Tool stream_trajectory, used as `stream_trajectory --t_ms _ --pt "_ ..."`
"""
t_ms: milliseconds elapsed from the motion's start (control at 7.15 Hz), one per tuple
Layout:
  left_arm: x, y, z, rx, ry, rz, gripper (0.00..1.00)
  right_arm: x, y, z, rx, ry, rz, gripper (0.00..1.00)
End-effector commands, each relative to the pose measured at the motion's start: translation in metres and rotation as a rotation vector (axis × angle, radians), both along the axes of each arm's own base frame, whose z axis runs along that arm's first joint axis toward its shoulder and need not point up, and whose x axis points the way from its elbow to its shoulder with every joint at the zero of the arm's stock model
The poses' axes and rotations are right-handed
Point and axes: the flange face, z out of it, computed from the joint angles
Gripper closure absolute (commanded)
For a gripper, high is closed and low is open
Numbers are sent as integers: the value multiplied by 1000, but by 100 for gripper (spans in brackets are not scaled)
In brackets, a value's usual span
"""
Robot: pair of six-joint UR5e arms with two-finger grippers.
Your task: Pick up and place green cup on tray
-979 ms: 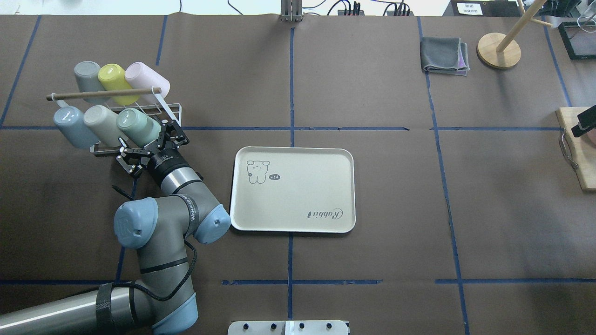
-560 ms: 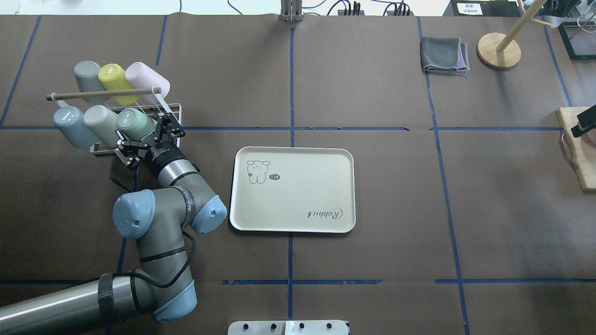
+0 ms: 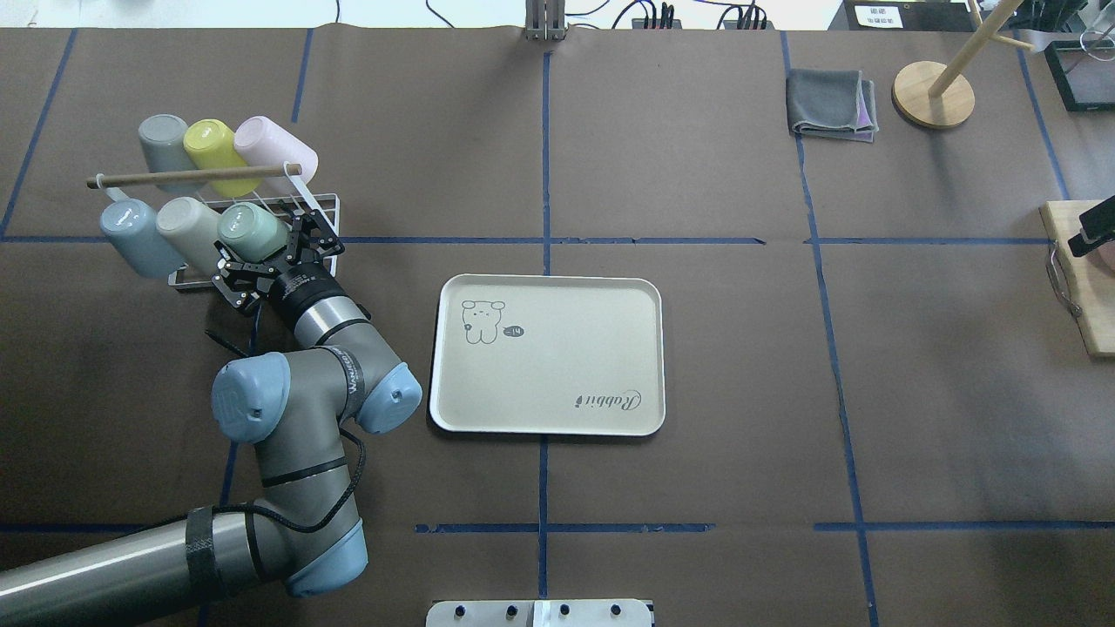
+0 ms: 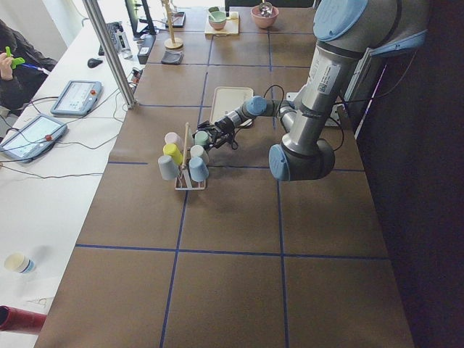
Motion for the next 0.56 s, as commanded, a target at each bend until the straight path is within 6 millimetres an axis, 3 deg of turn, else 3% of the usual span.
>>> stream_trajectory --t_ms 0,280,420 --pt "5 -2 7 5 12 0 8 0 0 -1 1 0 0 0" --pt "2 -5 6 7 16 -6 13 0 0 -1 0 -2 0 0" --pt "2 -6 6 8 20 -9 27 0 0 -1 0 -2 0 0"
